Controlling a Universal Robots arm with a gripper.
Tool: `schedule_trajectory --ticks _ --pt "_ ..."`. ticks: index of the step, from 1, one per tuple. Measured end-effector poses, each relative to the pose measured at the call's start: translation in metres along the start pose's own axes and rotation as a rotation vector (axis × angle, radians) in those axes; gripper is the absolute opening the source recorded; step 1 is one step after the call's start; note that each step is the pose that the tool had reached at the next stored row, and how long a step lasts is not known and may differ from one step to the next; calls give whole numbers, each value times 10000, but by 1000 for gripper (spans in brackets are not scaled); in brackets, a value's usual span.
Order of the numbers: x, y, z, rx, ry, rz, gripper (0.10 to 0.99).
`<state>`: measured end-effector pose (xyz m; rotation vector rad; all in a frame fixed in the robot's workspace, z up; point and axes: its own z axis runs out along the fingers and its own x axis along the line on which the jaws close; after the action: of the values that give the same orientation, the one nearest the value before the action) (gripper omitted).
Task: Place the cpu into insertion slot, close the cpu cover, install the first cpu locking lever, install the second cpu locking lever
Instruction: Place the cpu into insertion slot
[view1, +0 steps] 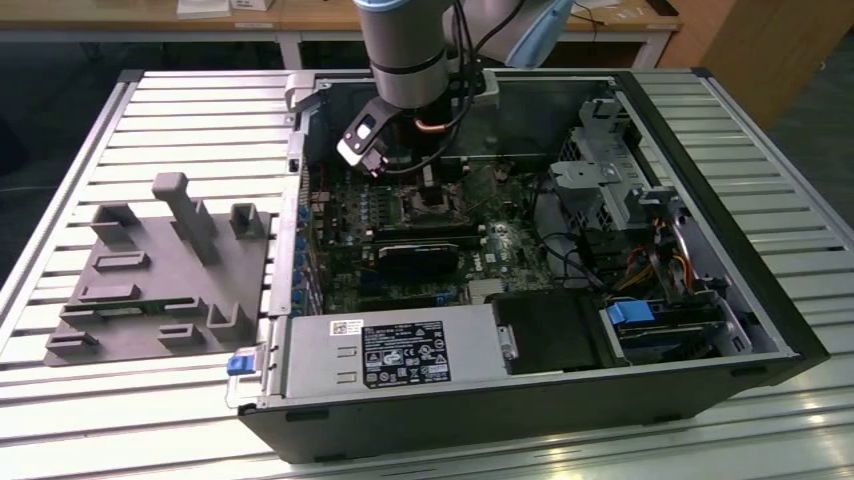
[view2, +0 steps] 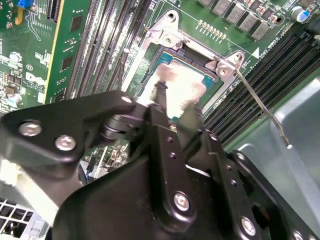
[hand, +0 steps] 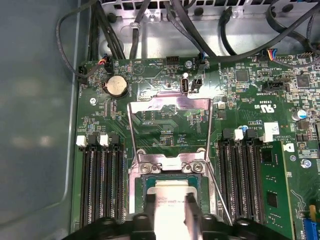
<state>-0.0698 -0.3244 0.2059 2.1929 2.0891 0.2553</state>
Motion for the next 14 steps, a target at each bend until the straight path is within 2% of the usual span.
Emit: schedule_trajectory --ticks 1,3,5,7,10,11,12,14 --pt "0 0 0 0 0 0 353" --pt "0 0 -2 0 0 0 235" --pt "0 1 -3 -1 0 0 235" --pt "0 1 -4 0 0 0 118" --pt "0 1 -5 2 1 -1 106" --pt "0 4 -4 78 -3 2 106" --pt "0 9 -4 206 -12 8 106" --pt "1 28 2 550 -29 21 106"
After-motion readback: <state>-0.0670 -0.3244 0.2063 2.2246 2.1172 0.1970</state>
